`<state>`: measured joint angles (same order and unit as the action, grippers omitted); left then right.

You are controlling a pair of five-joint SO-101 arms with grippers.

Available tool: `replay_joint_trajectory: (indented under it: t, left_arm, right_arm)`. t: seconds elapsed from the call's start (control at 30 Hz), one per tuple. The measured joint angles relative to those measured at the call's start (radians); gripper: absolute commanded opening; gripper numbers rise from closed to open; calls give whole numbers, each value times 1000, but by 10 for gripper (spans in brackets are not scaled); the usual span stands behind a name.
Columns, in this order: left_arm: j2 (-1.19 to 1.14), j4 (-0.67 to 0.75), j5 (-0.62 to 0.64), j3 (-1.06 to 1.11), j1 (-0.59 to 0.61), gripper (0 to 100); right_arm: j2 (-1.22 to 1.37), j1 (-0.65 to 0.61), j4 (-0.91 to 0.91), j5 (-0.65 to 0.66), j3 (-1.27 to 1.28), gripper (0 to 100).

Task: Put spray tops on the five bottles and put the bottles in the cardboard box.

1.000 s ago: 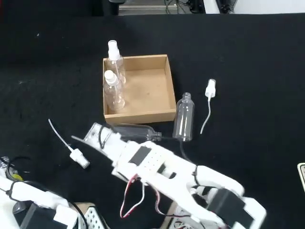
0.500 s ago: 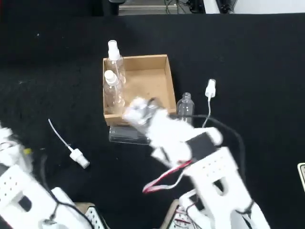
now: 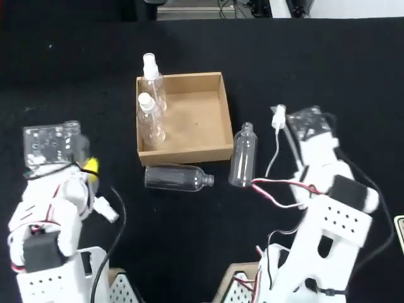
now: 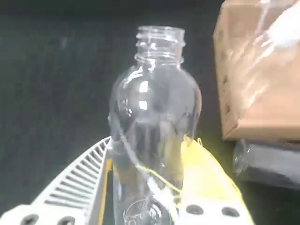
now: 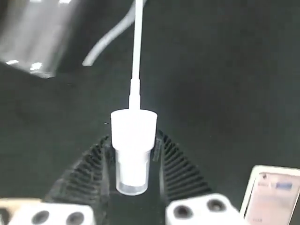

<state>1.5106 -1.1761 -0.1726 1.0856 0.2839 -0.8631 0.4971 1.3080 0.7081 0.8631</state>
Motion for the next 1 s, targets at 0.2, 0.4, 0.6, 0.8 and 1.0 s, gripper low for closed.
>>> replay_joint_trajectory:
  t: [0.2, 0.4, 0.6, 0.8, 1.0]
  left_arm:
    - [74, 172, 63, 147, -103, 29]
    - [80, 318, 253, 265, -158, 29]
    - [80, 453, 267, 385, -169, 30]
    - [78, 562, 267, 456, -167, 30]
    - [74, 810, 269, 589, -167, 30]
  right_arm:
    - [0, 101, -41, 0, 17, 11]
    - [0, 175, -74, -37, 37, 11]
    - [0, 226, -267, -178, 183, 12]
    - [0, 229, -423, -308, 296, 15]
    - [0, 206, -554, -330, 367, 15]
